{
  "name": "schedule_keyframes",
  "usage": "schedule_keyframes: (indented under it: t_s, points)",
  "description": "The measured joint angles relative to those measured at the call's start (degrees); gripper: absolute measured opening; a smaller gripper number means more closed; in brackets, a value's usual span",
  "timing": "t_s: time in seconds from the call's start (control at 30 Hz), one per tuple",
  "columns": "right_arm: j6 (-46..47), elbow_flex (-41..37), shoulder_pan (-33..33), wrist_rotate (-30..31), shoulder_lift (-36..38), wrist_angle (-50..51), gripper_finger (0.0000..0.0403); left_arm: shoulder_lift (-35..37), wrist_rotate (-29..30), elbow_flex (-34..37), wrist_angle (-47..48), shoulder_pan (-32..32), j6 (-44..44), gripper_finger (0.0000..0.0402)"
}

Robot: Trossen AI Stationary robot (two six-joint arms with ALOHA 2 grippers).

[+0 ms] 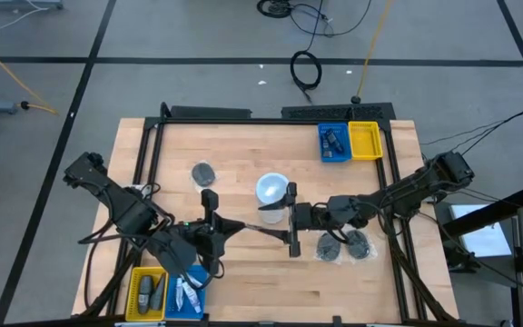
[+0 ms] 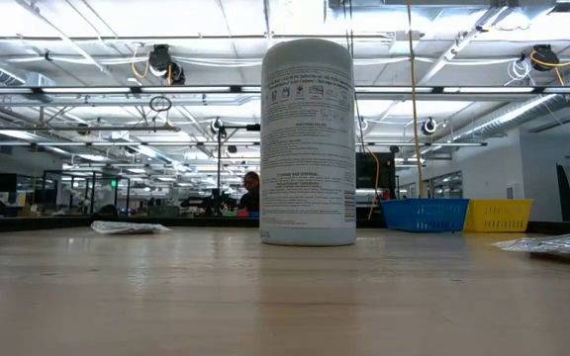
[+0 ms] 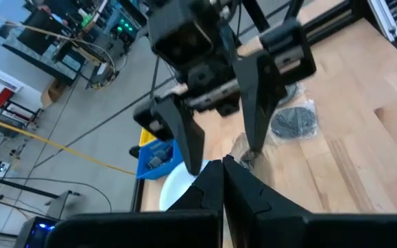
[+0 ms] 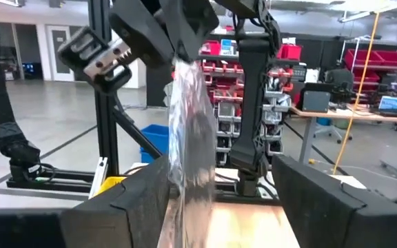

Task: Pick & Place Travel size toiletries
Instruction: Put the black hairbrush into the top yellow bin

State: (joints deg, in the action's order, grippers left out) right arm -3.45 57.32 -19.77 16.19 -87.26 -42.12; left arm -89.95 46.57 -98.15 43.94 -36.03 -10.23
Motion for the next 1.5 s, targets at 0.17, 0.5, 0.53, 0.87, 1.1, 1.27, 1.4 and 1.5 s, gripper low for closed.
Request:
schedule_keyframes:
  t_s: [0.17, 0.5, 0.53, 0.87, 1.1, 1.27, 1.4, 1.5]
  points:
    - [-0.2, 0.0, -0.6, -1.3, 0.0, 0.4, 0.0243, 0.0, 0.0, 0.0, -1.8, 0.6, -2.4, 0.0]
    - [-0.3, 0.1, -0.5, -1.4, -0.8, 1.6, 0.0225, 0.0, -0.3, 0.0, -3.9, 2.6, -2.8, 0.0]
    - [-0.2, 0.1, -0.5, -1.4, -0.7, 1.9, 0.0219, 0.0, -0.6, 0.0, -3.9, 2.7, -2.9, 0.0]
    - [-0.3, 0.1, -0.6, -1.3, -0.8, 2.5, 0.0037, 0.0, -1.7, 0.0, -3.7, 3.0, -1.6, 0.0]
    - [-0.4, 0.1, -0.6, -1.3, -0.8, 3.2, 0.0022, 0.0, -1.7, 0.0, -2.5, 3.0, 0.7, 0.0]
    - [-0.6, 0.1, -0.6, -1.0, -0.8, 3.4, 0.0022, -0.1, -0.2, 0.0, -2.5, 3.0, 1.8, 0.0016]
    - [-1.6, 0.0, -0.6, 2.8, 0.1, 6.5, 0.0022, -0.1, 0.0, 0.0, -1.8, 3.0, 2.2, 0.0054]
    - [-1.5, 0.0, -0.6, 6.5, 2.1, 11.0, 0.0022, -0.1, 1.3, 0.0, 1.6, 3.0, 4.2, 0.0083]
